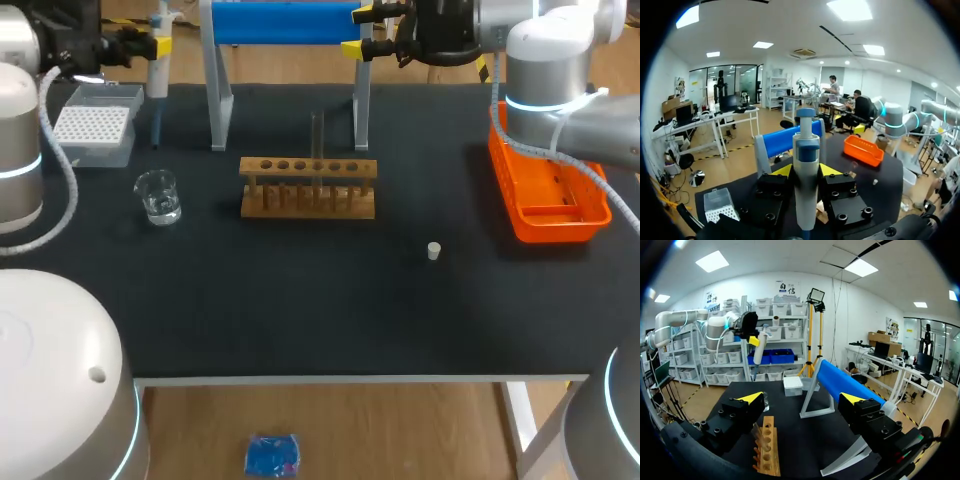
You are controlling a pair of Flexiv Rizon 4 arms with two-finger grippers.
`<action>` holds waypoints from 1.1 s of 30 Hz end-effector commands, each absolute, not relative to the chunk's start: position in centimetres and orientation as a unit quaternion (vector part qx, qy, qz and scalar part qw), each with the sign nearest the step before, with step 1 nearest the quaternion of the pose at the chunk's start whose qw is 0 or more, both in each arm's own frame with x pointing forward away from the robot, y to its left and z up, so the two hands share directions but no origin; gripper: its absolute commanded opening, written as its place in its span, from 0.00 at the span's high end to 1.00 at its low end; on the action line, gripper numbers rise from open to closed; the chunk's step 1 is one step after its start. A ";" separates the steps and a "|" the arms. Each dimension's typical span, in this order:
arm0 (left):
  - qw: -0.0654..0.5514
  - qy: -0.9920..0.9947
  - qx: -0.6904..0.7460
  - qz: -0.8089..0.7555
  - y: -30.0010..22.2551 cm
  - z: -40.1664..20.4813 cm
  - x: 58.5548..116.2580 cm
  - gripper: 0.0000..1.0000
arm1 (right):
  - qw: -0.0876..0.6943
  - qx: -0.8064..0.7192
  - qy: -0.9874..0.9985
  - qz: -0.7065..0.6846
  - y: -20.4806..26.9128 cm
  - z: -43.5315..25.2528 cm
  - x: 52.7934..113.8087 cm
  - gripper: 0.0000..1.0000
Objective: Invert the test tube, pick up the pipette, mount the tip to pipette, aspirate from beaker and dispense into the tube, eject the tip, return the pipette, and cap with the stopper.
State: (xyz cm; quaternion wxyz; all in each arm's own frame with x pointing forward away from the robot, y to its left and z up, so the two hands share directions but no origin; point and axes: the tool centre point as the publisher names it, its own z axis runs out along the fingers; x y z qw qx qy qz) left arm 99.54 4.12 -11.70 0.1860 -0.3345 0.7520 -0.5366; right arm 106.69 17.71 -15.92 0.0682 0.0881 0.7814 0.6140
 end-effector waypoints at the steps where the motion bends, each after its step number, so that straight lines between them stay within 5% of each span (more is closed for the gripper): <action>1: 0.208 0.748 -0.346 -0.526 1.8 -11.2 100.8 1.00 | 0.067 0.088 0.782 0.613 17.6 -15.9 106.8 0.00; 33: 0.261 0.711 -0.378 -0.533 -3.8 -12.9 108.0 1.00 | 0.067 0.088 0.782 0.613 17.6 -15.9 106.8 0.00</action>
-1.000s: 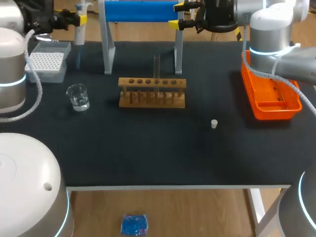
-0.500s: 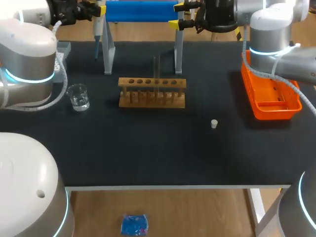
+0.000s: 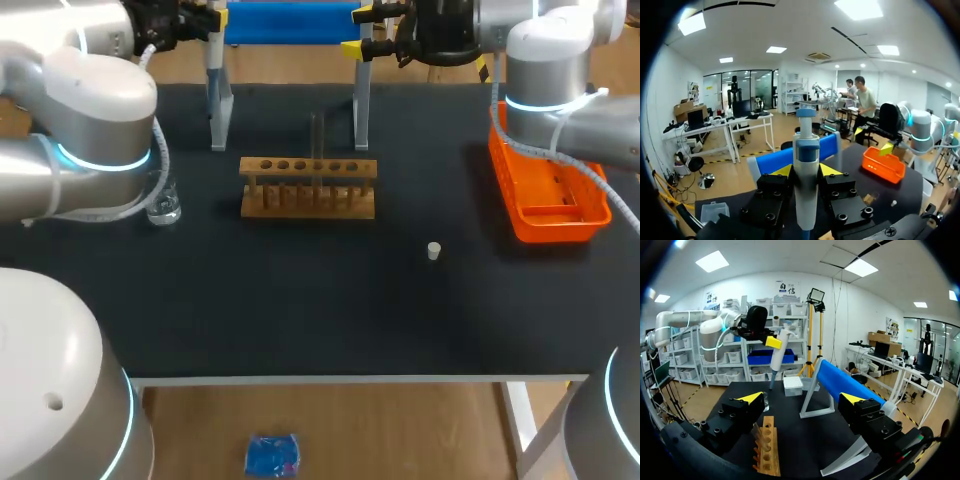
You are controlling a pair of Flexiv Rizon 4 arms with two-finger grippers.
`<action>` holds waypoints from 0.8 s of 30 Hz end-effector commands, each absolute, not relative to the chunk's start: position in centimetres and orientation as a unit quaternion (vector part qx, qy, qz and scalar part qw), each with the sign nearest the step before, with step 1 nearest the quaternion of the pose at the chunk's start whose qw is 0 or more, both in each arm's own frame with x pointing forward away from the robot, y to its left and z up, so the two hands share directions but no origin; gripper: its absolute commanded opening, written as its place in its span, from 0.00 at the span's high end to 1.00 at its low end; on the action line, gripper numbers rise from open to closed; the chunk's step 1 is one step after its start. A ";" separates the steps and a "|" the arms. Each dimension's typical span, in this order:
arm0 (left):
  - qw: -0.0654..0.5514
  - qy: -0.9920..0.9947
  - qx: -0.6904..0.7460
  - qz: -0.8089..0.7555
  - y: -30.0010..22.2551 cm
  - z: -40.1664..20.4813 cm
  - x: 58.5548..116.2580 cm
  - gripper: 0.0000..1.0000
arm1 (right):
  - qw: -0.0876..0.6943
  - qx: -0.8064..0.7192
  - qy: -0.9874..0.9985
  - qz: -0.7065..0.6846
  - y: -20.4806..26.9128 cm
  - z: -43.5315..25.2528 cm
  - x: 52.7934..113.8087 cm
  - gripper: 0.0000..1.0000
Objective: Invert the test tube, pick up the pipette, mount the tip to pipette, aspirate from beaker and dispense into the tube, eject the tip, return the pipette, and cap with the stopper.
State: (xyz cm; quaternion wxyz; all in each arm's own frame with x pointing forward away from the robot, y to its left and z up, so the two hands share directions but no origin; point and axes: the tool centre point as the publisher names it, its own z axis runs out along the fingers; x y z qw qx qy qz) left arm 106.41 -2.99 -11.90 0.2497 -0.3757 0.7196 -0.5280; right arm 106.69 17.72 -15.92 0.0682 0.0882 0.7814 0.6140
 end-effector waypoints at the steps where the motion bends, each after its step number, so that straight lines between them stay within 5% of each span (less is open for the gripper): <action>1: 0.262 0.710 -0.379 -0.533 -3.8 -13.0 108.2 1.00 | 0.067 0.088 0.782 0.613 17.6 -15.9 106.8 0.00; 24: 0.278 0.698 -0.404 -0.522 -3.2 -13.7 113.0 1.00 | 0.067 0.088 0.782 0.613 17.6 -15.9 106.8 0.00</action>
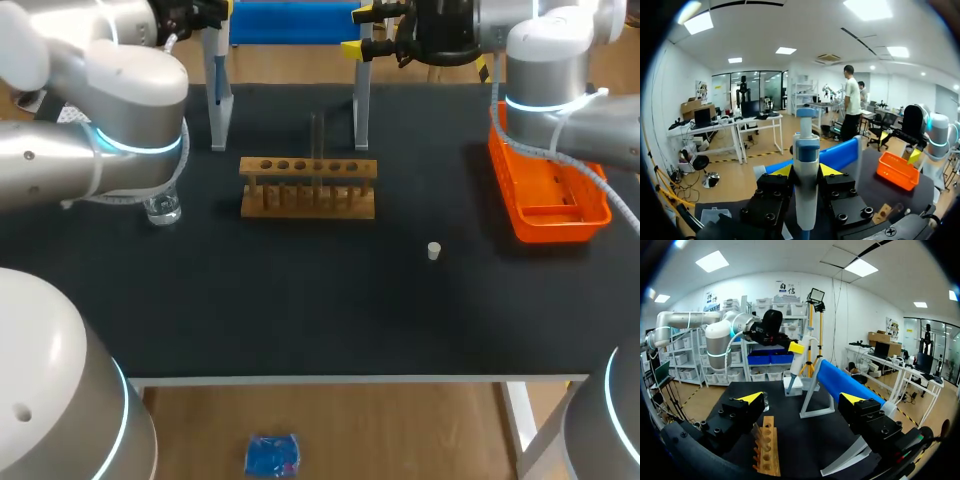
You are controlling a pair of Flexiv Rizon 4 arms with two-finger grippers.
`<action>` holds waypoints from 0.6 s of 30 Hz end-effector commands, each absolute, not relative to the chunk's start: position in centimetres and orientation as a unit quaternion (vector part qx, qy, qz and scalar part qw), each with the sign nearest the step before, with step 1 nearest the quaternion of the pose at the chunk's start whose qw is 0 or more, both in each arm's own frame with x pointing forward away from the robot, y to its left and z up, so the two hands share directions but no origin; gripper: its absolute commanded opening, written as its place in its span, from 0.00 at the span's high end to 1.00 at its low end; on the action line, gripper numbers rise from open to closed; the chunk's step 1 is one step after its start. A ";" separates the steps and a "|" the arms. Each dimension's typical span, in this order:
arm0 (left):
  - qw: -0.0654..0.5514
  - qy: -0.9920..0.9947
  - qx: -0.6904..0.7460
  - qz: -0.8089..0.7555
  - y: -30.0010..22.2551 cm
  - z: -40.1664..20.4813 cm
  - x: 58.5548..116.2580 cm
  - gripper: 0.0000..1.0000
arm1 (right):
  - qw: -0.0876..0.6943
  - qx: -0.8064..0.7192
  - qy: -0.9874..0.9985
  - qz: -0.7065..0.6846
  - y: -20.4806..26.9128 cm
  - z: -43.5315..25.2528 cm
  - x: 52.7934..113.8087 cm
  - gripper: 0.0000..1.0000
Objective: Invert the test tube, pick up the pipette, mount the tip to pipette, aspirate from beaker and dispense into the tube, eject the tip, return the pipette, and cap with the stopper.
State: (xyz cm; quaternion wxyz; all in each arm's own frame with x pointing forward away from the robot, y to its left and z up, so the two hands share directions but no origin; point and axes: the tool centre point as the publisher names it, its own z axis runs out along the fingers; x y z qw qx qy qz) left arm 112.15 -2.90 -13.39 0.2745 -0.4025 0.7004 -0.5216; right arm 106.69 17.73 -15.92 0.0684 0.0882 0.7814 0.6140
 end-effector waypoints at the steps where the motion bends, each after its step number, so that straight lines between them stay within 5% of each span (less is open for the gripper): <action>1: 0.278 0.698 -0.405 -0.521 -3.2 -13.7 113.1 1.00 | 0.067 0.088 0.782 0.613 17.6 -15.9 106.8 0.00; 18: 0.284 0.691 -0.439 -0.500 -3.6 -14.6 115.5 1.00 | 0.067 0.088 0.782 0.613 17.6 -15.9 106.8 0.00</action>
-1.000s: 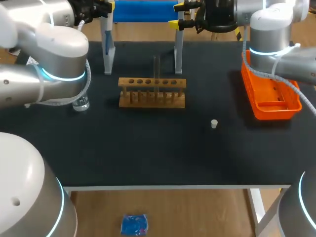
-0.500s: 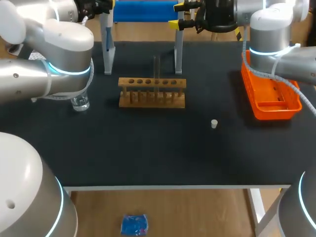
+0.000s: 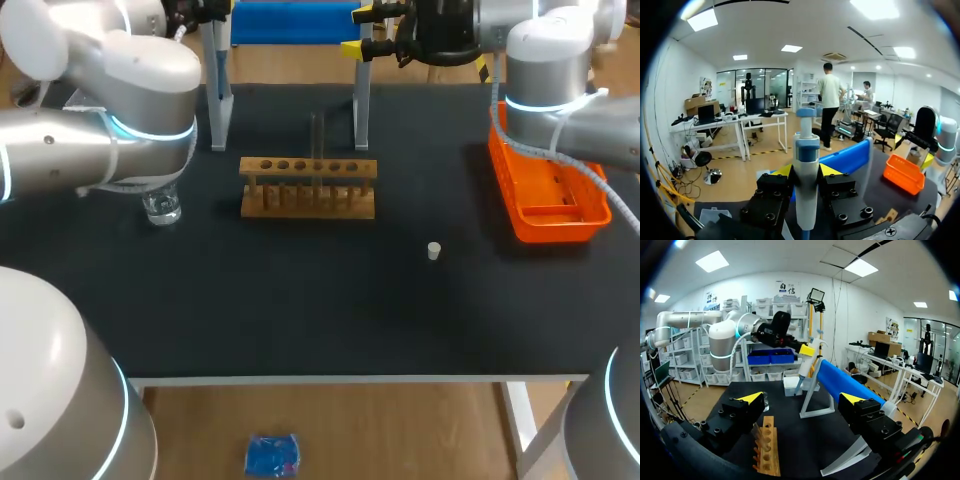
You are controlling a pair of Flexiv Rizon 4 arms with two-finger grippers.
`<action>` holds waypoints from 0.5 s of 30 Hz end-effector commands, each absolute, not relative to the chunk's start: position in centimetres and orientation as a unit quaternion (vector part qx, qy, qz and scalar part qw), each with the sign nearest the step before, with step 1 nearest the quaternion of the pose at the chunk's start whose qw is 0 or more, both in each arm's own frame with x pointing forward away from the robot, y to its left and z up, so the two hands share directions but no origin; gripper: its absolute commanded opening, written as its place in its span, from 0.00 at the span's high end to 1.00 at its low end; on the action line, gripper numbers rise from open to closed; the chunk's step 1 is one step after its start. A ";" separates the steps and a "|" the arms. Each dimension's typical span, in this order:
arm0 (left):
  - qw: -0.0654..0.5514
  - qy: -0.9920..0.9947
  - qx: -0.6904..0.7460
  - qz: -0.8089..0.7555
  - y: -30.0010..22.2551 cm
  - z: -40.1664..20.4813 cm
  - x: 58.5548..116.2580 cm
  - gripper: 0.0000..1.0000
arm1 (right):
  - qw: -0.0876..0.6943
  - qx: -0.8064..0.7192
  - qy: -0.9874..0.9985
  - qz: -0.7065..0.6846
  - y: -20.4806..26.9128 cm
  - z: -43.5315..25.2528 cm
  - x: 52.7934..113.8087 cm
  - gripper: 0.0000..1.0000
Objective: Invert the test tube, pick up the pipette, mount the tip to pipette, aspirate from beaker and dispense into the tube, eject the tip, return the pipette, and cap with the stopper.
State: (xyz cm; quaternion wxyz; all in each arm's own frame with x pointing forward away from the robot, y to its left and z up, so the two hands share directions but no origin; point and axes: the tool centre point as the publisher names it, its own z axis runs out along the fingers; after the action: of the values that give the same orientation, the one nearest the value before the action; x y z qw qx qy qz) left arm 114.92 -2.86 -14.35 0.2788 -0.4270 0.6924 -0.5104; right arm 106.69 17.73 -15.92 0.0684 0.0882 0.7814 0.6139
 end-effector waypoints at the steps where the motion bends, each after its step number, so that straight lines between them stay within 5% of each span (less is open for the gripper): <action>1: 0.286 0.690 -0.442 -0.497 -3.5 -14.6 115.6 1.00 | 0.067 0.088 0.782 0.613 17.6 -15.9 106.8 0.00; 15: 0.281 0.682 -0.474 -0.480 -3.6 -16.5 116.0 1.00 | 0.067 0.088 0.782 0.613 17.6 -15.9 106.8 0.00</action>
State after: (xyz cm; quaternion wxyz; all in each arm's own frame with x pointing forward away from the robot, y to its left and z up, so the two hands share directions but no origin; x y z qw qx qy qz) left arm 115.77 -3.32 -16.31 0.2799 -0.4713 0.6831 -0.4826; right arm 106.69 17.73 -15.92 0.0685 0.0882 0.7814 0.6139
